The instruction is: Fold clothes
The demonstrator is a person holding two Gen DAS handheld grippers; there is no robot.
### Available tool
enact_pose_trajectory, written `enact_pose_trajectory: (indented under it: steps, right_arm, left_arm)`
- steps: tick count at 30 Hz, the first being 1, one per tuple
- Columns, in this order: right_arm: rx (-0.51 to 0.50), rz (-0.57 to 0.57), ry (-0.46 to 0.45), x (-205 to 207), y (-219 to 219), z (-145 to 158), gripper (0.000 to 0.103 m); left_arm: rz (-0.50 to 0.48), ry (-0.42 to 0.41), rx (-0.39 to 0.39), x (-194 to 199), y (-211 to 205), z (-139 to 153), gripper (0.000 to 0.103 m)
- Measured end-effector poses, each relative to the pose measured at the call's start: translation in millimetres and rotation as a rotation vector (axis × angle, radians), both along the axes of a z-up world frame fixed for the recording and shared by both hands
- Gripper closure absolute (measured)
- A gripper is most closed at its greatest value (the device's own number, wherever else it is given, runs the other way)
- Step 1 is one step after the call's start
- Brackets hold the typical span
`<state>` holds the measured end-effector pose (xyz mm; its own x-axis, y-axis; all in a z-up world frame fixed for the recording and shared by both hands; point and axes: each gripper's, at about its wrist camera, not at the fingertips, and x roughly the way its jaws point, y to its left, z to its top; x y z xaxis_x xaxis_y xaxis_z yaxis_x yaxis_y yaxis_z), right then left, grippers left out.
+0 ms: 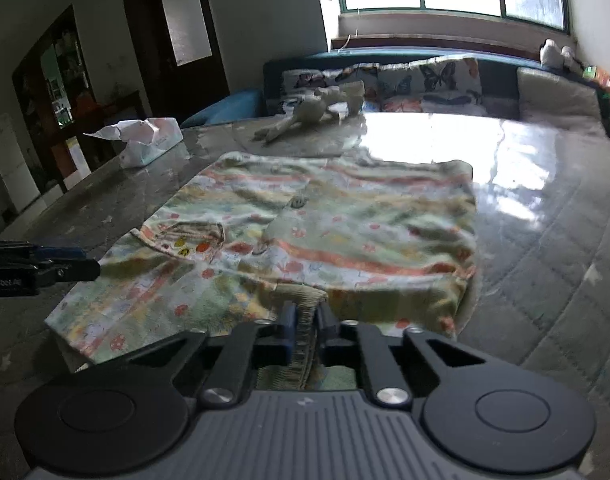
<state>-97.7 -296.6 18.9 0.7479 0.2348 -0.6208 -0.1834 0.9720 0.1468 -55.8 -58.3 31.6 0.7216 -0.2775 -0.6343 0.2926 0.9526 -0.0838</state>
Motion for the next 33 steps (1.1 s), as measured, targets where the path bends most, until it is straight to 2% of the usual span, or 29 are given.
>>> enact_pose_trajectory:
  steps: [4, 8, 11, 17, 21, 27, 33]
  right_arm:
    - [-0.031, -0.013, -0.033, 0, 2, 9, 0.095]
    - [-0.047, -0.019, 0.007, 7, 1, -2, 0.091]
    - [-0.060, -0.017, -0.008, 3, 0, 0, 0.089]
    - [-0.040, 0.059, -0.048, 0, 8, 13, 0.088]
    - [-0.053, 0.115, -0.033, 8, 22, 6, 0.083]
    - [-0.082, 0.120, -0.004, 15, 25, -4, 0.082]
    - [-0.065, 0.186, -0.034, 9, 35, 8, 0.069]
  left_arm:
    - [0.006, 0.009, 0.028, 4, -2, -6, 0.059]
    - [0.013, 0.004, 0.036, 4, -1, -5, 0.059]
    - [0.008, -0.016, 0.031, 5, -2, 3, 0.059]
    - [-0.038, -0.036, 0.028, 20, -18, 9, 0.065]
    - [-0.047, -0.007, 0.042, 36, -25, -1, 0.066]
    - [-0.035, 0.013, 0.062, 44, -21, -10, 0.066]
    - [-0.099, -0.017, 0.047, 25, -32, 2, 0.067]
